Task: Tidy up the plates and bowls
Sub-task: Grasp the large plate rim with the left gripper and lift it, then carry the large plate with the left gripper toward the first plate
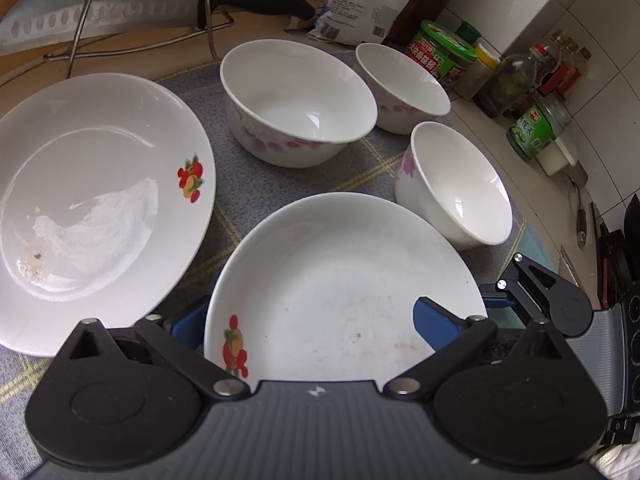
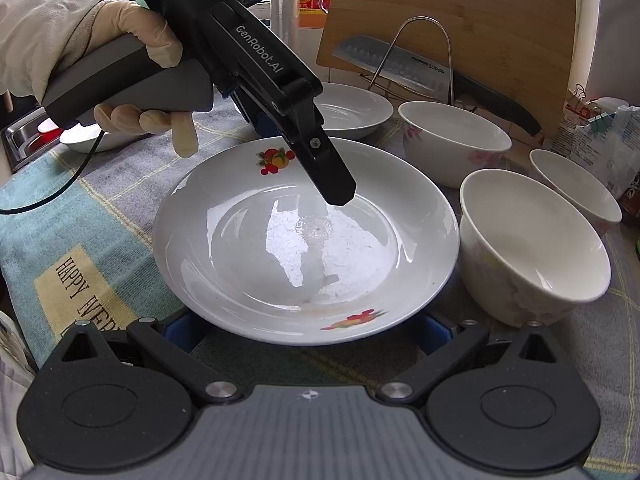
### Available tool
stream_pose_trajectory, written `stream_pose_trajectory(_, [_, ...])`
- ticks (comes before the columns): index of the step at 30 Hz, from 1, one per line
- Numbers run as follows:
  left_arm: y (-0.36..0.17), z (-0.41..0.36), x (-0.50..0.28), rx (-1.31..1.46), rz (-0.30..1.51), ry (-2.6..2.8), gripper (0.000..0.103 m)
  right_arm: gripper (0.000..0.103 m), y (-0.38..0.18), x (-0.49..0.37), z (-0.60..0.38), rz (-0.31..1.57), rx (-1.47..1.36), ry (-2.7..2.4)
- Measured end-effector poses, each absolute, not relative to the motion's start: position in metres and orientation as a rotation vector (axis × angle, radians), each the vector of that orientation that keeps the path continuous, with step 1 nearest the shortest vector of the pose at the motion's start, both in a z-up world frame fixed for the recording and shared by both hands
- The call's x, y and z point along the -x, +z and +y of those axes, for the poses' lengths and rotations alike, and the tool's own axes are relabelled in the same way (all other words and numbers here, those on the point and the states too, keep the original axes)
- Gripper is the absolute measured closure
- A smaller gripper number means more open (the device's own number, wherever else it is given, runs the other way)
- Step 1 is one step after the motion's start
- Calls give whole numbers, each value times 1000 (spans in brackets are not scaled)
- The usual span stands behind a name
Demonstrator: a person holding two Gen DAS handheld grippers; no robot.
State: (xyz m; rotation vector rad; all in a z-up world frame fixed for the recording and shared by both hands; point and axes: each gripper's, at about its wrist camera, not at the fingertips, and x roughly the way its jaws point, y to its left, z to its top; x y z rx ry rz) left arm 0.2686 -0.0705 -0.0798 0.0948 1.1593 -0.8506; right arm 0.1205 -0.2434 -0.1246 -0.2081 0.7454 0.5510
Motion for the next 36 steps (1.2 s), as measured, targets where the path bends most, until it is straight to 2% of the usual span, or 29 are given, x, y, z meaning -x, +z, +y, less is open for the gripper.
stream_pose_trajectory(4, [-80, -73, -261, -159, 1125, -873, 1, 0, -124, -121, -244, 746, 209, 552])
stream_pose_trajectory(36, [-74, -94, -285, -227, 1239, -915, 6, 0, -121, -125, -243, 769, 241, 575])
